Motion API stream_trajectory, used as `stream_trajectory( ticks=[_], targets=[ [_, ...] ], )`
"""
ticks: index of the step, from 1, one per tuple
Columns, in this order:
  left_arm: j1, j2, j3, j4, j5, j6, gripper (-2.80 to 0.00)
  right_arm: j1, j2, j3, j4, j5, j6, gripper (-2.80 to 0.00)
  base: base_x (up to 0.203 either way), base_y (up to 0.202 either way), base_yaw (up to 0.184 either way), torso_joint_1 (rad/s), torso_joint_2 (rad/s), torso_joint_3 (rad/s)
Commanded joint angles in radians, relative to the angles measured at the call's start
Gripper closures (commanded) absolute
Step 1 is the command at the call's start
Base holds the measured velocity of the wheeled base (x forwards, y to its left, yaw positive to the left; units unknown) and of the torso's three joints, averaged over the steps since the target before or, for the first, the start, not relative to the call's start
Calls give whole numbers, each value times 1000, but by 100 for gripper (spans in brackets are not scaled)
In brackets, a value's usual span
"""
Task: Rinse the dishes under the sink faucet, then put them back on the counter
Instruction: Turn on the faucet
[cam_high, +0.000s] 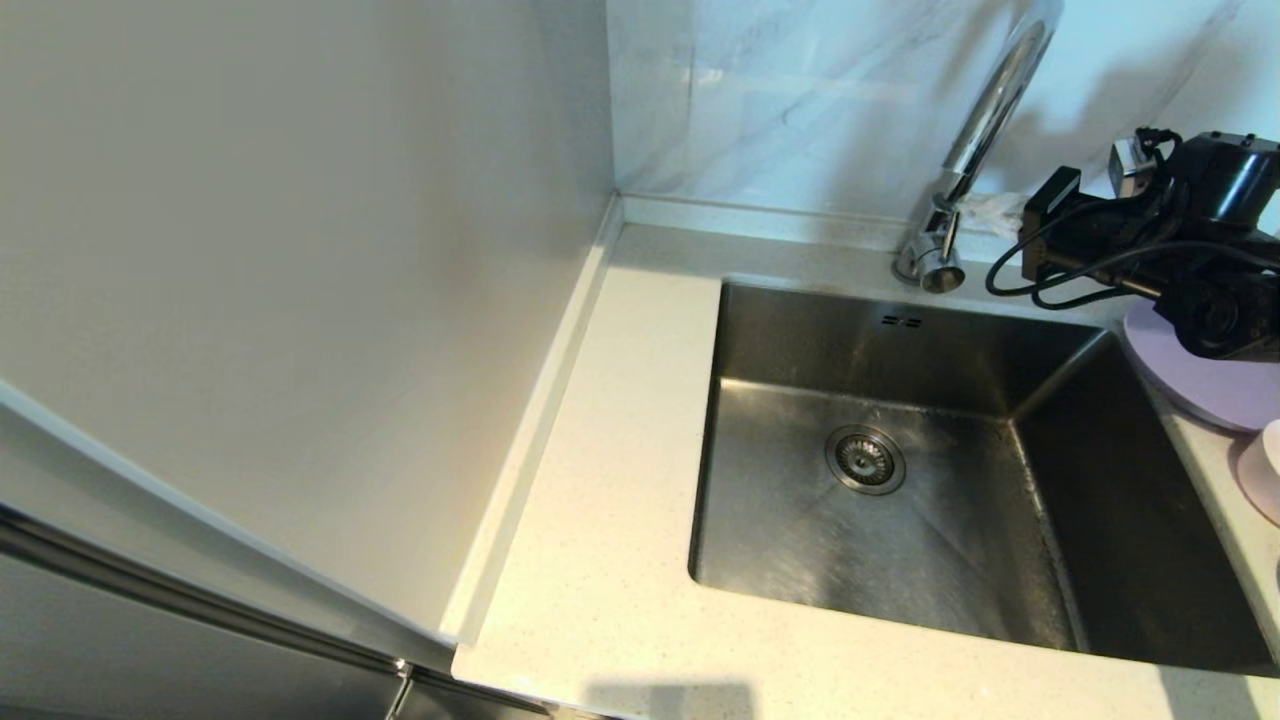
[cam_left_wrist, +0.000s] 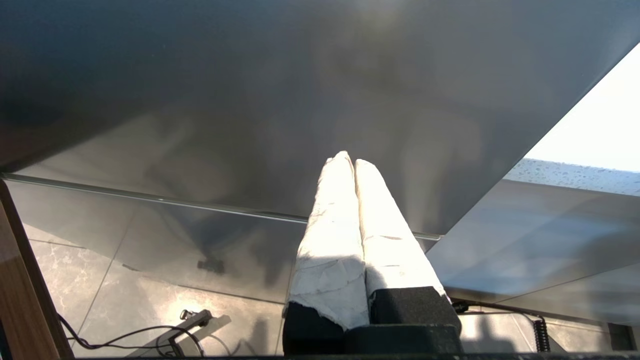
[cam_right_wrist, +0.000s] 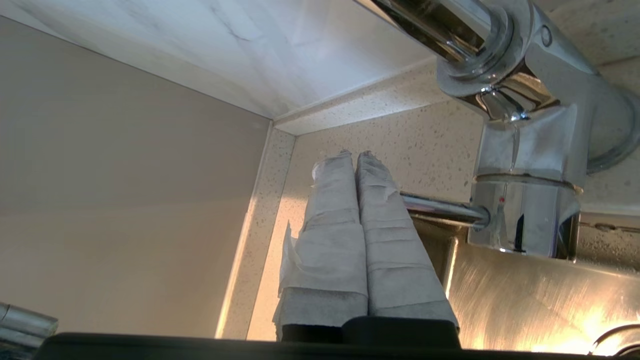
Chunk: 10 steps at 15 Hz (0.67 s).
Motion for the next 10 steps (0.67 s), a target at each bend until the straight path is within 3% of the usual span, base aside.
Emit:
stream_trajectory(
  ticks=[1, 3, 6, 10],
  targets=[
    [0, 0, 0, 0, 1, 0, 0, 0, 18, -22, -5, 2, 4, 0, 0, 0, 0, 0, 0, 0],
    [0, 0, 0, 0, 1, 0, 0, -1, 40, -59, -4, -4, 7, 0, 0, 0, 0, 0, 0, 0],
    [0, 0, 0, 0, 1, 0, 0, 0, 83, -113, 2, -101, 6, 0, 0, 0, 0, 0, 0, 0],
    [0, 0, 0, 0, 1, 0, 0, 2, 75, -95, 24, -100, 6, 0, 0, 0, 0, 0, 0, 0]
  ],
)
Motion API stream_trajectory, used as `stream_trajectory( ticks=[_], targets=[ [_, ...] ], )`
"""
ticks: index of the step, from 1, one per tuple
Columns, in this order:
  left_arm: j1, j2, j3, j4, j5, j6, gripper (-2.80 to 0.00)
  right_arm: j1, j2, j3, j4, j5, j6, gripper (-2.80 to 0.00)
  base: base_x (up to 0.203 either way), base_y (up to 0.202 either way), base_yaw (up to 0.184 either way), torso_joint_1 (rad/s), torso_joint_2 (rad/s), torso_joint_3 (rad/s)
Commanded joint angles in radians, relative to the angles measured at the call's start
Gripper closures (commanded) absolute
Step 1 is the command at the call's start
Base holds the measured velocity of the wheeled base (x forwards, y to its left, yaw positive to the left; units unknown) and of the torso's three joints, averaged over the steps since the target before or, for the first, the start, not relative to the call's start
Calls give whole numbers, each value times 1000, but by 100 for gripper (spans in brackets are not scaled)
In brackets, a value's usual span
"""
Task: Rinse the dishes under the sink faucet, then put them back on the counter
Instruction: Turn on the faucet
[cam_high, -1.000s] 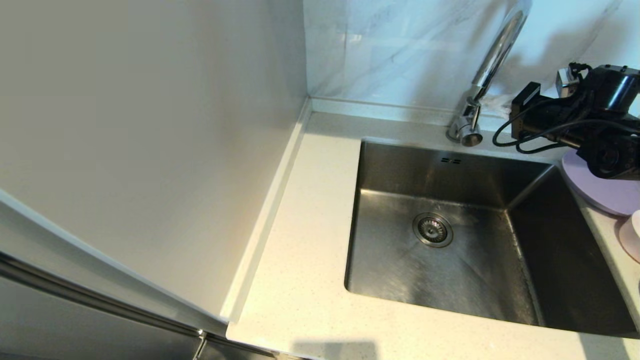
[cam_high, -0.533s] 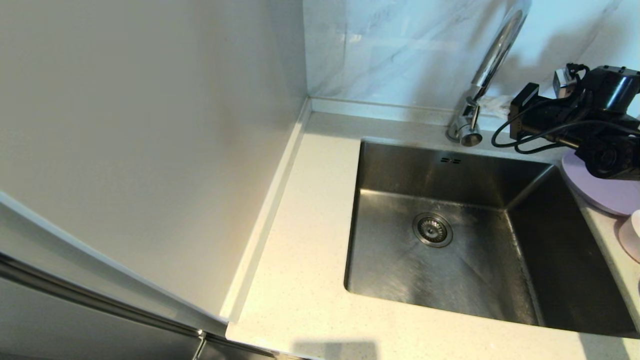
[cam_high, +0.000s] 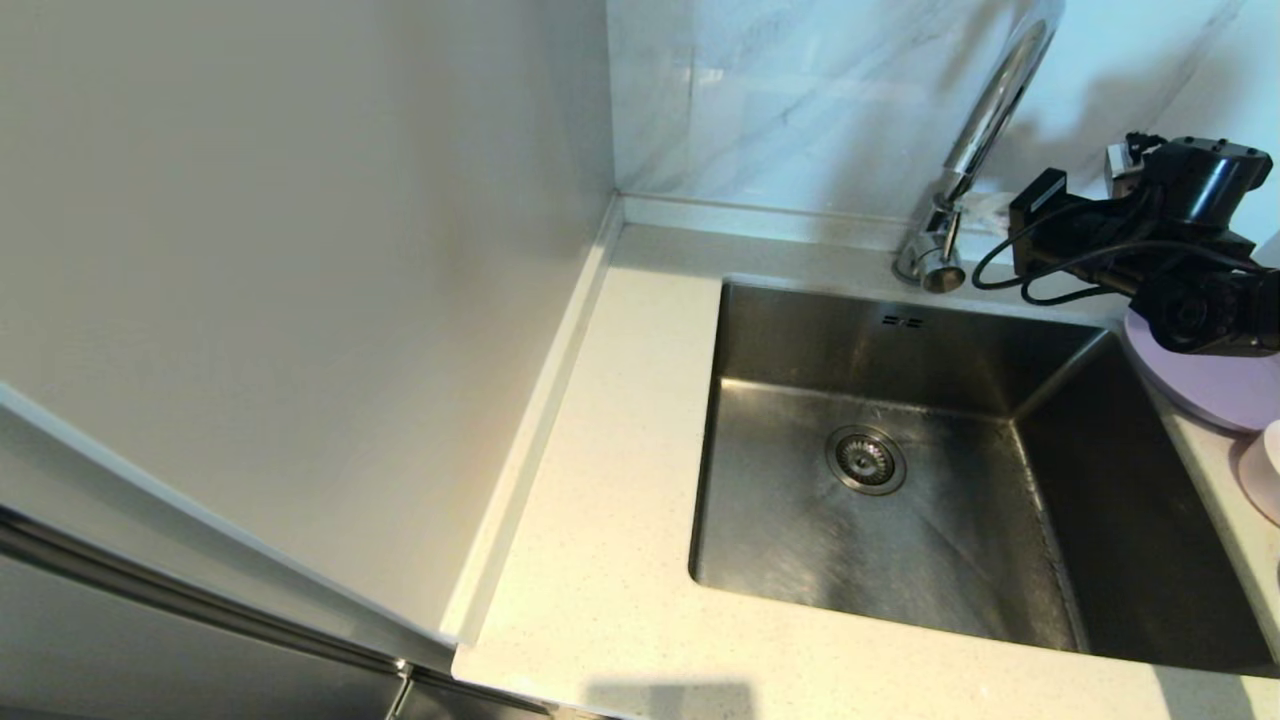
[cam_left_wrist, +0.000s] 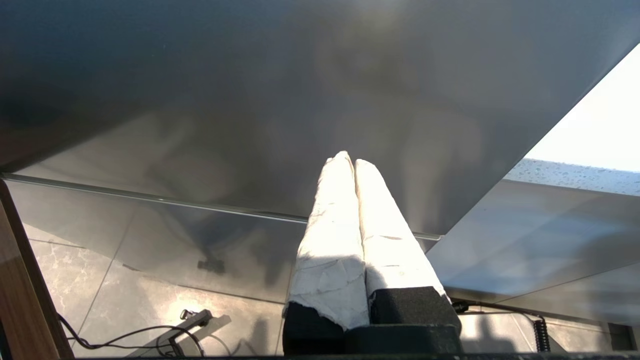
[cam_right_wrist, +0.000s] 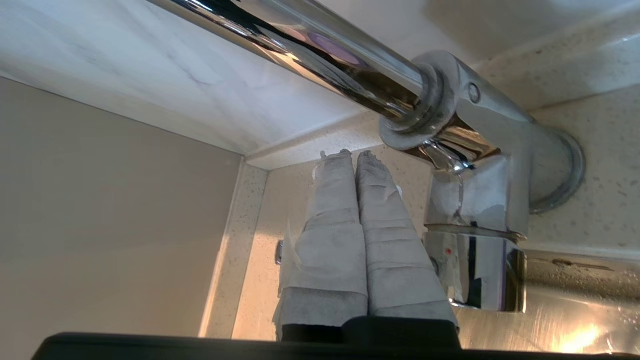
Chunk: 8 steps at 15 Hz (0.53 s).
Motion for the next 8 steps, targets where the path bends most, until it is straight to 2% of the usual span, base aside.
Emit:
stream_trajectory(
  ticks=[1, 4, 8],
  targets=[
    [0, 0, 0, 0, 0, 0, 0, 1, -5, 19, 2, 7, 5, 0, 0, 0, 0, 0, 0, 0],
    [0, 0, 0, 0, 0, 0, 0, -3, -31, 66, 24, 73, 0, 0, 0, 0, 0, 0, 0, 0],
    [0, 0, 0, 0, 1, 0, 0, -5, -43, 102, 25, 92, -35, 0, 0, 0, 0, 0, 0, 0]
  ],
)
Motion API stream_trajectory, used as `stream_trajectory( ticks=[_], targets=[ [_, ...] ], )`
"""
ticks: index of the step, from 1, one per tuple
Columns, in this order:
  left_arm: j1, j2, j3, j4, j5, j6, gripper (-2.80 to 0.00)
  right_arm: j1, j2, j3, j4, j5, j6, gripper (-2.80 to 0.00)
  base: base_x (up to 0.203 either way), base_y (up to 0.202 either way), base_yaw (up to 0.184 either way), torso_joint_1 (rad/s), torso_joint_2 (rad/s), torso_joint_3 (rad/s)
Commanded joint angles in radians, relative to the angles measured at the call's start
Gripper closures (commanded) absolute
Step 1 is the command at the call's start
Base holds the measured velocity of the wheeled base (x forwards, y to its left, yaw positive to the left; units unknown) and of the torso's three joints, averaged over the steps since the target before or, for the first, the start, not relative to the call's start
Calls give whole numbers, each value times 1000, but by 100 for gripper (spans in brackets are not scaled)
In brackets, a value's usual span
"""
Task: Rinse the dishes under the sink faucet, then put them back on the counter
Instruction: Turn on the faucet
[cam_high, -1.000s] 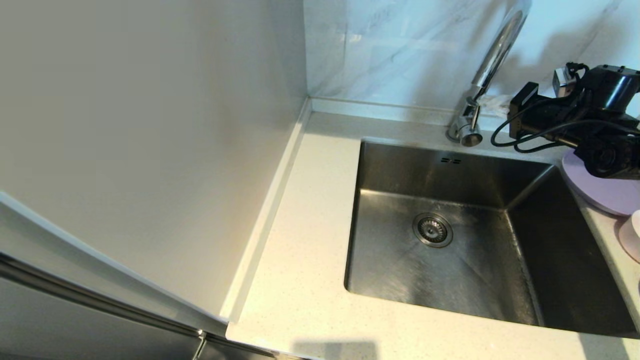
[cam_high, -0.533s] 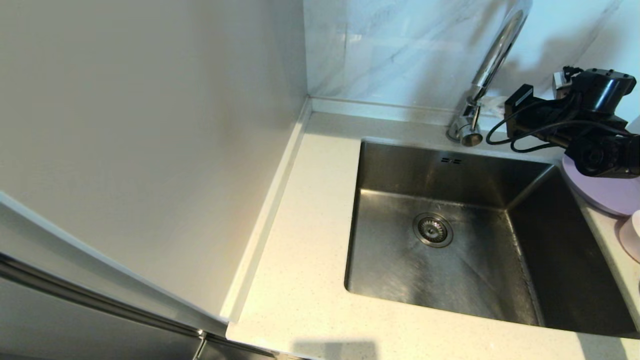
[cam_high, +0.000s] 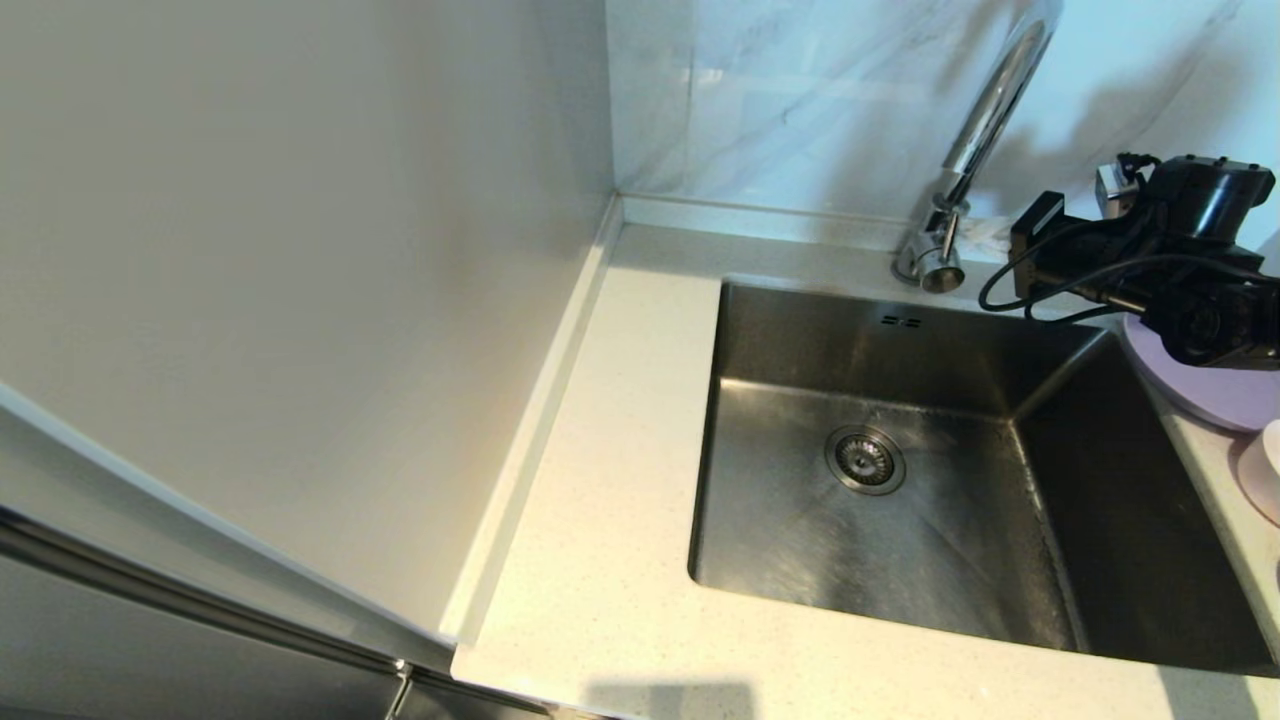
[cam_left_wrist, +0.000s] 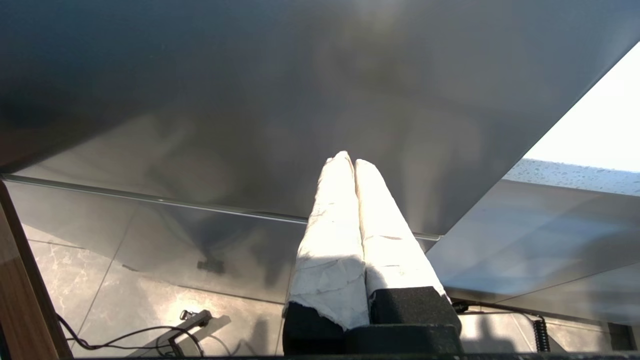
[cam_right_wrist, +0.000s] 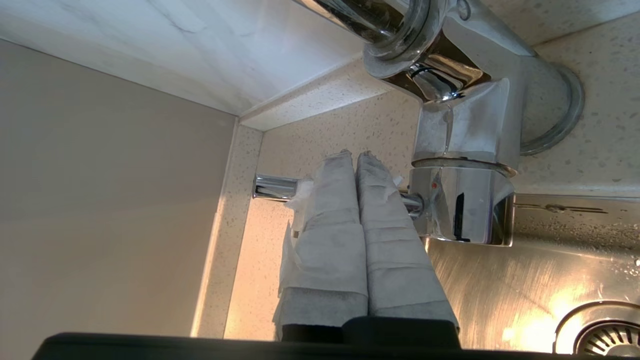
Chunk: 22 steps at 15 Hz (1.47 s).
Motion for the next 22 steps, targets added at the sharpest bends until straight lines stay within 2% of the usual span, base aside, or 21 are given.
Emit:
stream_trajectory(
  ticks=[1, 8, 13, 19, 22],
  targets=[
    [0, 0, 0, 0, 1, 0, 0, 0, -7, 13, -2, 6, 4, 0, 0, 0, 0, 0, 0, 0],
    [0, 0, 0, 0, 1, 0, 0, 3, -6, 6, -8, -2, 4, 0, 0, 0, 0, 0, 0, 0],
    [0, 0, 0, 0, 1, 0, 0, 39, 17, -45, -8, -93, 10, 0, 0, 0, 0, 0, 0, 0],
    [0, 0, 0, 0, 1, 0, 0, 61, -3, -34, -5, -87, 38, 0, 0, 0, 0, 0, 0, 0],
    [0, 0, 0, 0, -1, 0, 0, 57, -21, 3, -5, -43, 32, 0, 0, 0, 0, 0, 0, 0]
  ],
)
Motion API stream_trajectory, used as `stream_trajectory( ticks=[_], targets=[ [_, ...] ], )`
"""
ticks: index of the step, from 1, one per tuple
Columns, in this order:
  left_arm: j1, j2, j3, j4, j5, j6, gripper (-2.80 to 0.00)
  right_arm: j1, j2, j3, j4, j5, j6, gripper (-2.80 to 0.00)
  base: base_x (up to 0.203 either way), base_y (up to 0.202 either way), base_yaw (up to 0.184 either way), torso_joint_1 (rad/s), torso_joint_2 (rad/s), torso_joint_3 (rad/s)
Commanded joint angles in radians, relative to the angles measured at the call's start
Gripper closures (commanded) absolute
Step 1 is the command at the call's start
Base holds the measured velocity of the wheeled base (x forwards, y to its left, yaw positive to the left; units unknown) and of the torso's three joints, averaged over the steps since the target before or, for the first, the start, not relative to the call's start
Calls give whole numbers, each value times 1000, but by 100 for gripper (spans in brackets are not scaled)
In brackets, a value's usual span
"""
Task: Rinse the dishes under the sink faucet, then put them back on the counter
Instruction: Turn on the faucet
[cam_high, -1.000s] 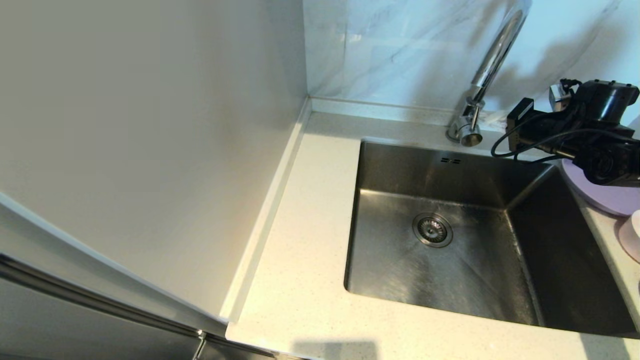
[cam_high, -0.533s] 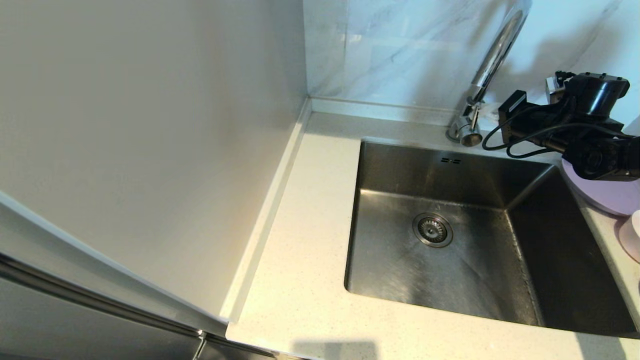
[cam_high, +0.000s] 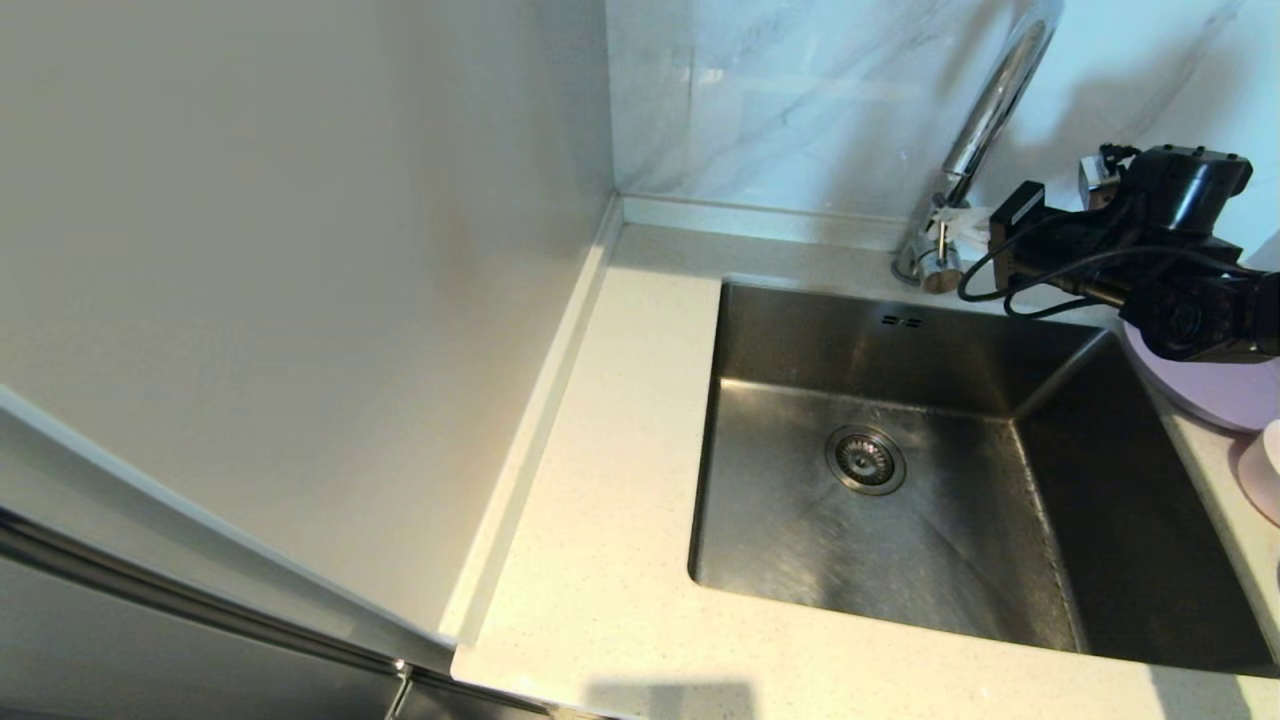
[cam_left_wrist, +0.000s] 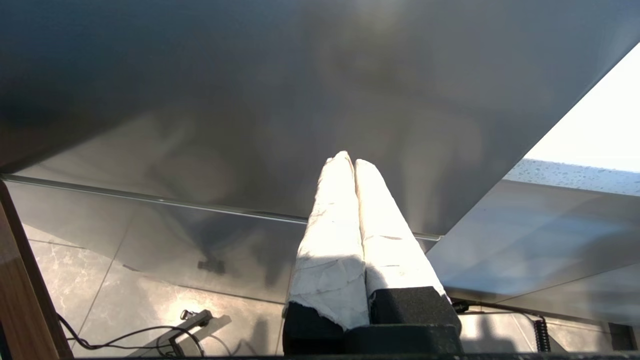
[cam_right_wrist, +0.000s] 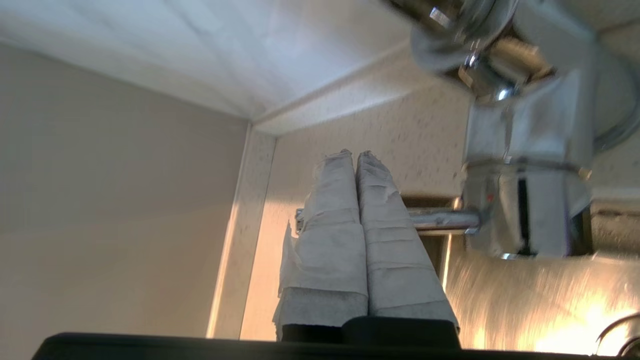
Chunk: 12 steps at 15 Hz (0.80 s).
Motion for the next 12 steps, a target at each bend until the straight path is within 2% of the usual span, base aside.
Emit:
stream_trajectory(
  ticks=[1, 7, 8, 10, 12],
  targets=[
    [0, 0, 0, 0, 1, 0, 0, -2, -13, 19, -2, 15, 1, 0, 0, 0, 0, 0, 0, 0],
    [0, 0, 0, 0, 1, 0, 0, -14, -7, 22, -7, 9, -27, 0, 0, 0, 0, 0, 0, 0],
    [0, 0, 0, 0, 1, 0, 0, -15, -1, 9, -6, -5, -25, 0, 0, 0, 0, 0, 0, 0],
    [0, 0, 0, 0, 1, 0, 0, -16, 3, -20, -6, -90, -24, 0, 0, 0, 0, 0, 0, 0],
    [0, 0, 0, 0, 1, 0, 0, -18, -22, -21, -6, -119, -23, 0, 0, 0, 0, 0, 0, 0]
  ],
)
